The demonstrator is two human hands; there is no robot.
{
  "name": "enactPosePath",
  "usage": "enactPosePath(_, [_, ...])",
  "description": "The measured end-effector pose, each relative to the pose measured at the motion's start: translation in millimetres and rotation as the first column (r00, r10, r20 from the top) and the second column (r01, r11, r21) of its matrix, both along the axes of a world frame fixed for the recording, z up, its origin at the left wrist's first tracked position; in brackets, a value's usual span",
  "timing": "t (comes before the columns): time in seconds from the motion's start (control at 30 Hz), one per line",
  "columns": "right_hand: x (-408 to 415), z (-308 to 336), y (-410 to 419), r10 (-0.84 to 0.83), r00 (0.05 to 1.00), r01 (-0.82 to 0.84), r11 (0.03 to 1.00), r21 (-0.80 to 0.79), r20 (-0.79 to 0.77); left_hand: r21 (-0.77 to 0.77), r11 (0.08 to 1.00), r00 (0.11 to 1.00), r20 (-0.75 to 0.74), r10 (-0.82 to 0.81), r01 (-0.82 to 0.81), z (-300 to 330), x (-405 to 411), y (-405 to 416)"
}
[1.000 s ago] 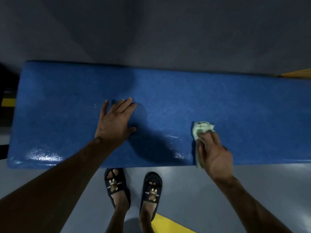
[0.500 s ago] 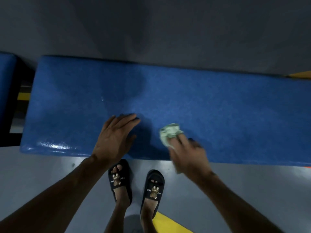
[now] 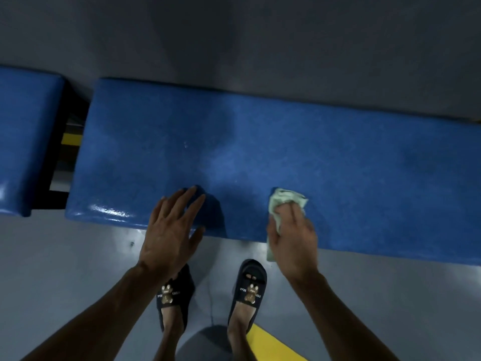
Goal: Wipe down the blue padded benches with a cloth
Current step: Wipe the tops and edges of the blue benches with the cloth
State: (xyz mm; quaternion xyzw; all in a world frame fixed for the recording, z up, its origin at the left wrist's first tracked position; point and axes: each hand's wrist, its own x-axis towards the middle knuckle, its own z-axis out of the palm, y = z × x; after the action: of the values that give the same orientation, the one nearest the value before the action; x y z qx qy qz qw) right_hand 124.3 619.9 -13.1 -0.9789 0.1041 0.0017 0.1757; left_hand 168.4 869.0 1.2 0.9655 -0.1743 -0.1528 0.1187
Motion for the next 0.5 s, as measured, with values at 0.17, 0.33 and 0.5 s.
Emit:
enactPosePath(0.17, [3.3,6.7,-28.6,0.211,0.977,-0.209,0.962,-0.174,-0.008,-0.033,0.999,1.000,0.003,-0.016,0.016,0.3,4.1,4.2])
enactPosePath(0.33, [-10.1,15.2,-104.6,-0.008,0.997,-0.007,0.983,-0.185,-0.078,-0.047,0.998,0.999,0.001,-0.039,0.039,-1.5,7.7,15.1])
enactPosePath(0.5, [-5.7,7.9,-67.9,-0.171,0.980,0.158,0.980,-0.123,-0.099,-0.055,0.998,0.999,-0.016,-0.038,0.037,-2.8,9.9,29.8])
